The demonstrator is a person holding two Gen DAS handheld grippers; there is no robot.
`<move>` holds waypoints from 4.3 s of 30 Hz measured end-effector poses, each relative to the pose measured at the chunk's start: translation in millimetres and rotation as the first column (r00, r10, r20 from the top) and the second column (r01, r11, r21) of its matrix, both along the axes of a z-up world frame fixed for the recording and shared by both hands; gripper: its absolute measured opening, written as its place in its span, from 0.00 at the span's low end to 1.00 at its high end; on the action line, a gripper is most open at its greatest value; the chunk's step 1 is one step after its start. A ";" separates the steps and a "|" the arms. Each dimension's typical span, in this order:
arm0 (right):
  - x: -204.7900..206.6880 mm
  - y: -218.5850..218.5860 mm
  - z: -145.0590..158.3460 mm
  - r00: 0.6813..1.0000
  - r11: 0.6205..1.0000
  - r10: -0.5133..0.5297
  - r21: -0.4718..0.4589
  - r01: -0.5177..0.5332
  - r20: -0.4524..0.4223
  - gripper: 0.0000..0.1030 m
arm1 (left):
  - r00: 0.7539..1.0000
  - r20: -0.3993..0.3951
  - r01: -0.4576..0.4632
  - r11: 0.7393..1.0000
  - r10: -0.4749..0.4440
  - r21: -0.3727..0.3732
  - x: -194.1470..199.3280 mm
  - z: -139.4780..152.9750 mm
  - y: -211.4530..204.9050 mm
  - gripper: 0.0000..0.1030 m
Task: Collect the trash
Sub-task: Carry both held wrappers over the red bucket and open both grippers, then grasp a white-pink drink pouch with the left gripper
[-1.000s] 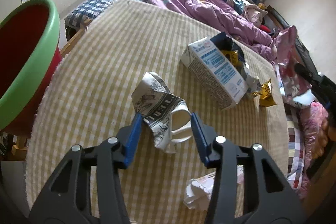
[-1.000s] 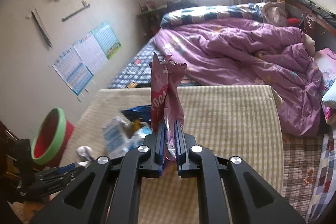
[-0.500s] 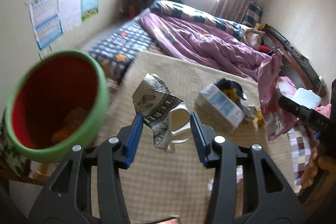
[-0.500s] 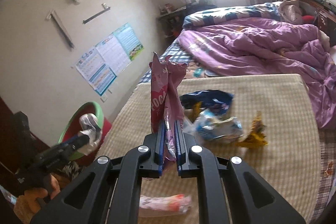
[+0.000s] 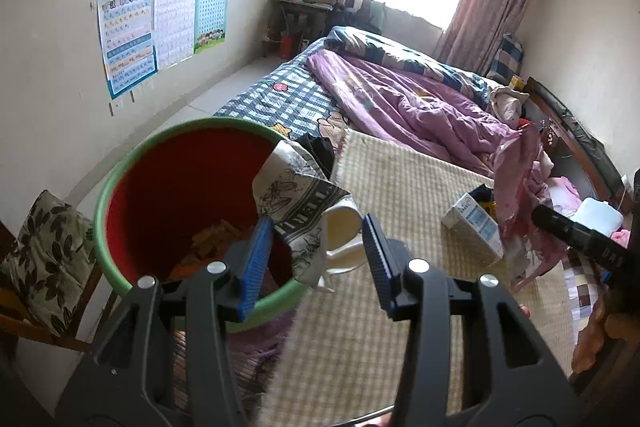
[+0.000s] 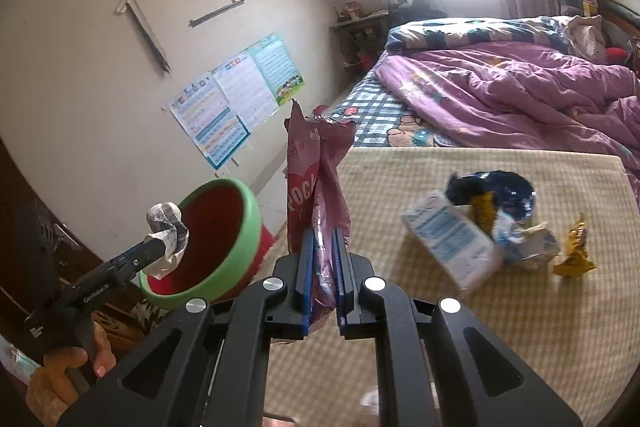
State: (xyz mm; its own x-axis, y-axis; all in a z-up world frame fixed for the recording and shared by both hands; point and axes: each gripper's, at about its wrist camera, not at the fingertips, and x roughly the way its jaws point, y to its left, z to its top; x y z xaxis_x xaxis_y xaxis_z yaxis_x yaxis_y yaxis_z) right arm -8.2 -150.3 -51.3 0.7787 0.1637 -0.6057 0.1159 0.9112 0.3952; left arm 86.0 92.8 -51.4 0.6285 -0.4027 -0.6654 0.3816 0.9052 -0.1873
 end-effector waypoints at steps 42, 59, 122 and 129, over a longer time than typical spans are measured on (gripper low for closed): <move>100.8 136.3 -19.3 0.987 0.989 0.148 0.006 -0.148 -0.070 0.09 | 0.998 -0.041 0.048 0.998 -0.047 0.034 66.5 -25.0 71.1 0.43; 147.5 159.8 -40.1 0.976 0.979 0.201 -0.020 -0.203 -0.079 0.46 | 0.999 -0.037 -0.011 0.998 0.014 0.061 88.5 -31.6 77.0 0.67; -145.7 -178.1 -65.3 0.907 0.918 -0.387 0.025 0.396 -0.168 0.50 | 0.784 -0.254 0.610 0.780 -0.567 0.139 -111.7 -107.7 -239.5 0.35; -109.1 -189.3 -71.0 0.926 0.938 -0.338 0.023 0.346 -0.169 0.51 | 0.861 -0.196 0.494 0.863 -0.469 0.105 -95.6 -84.3 -220.3 0.27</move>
State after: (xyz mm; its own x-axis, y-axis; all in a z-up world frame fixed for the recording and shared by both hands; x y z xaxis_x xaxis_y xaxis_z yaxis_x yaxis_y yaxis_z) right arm -117.4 -339.6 -122.3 0.6865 -0.0612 -0.7246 0.4824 0.7840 0.3908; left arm -9.6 -127.5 -135.7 0.2622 -0.5175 -0.8145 0.7535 0.6372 -0.1623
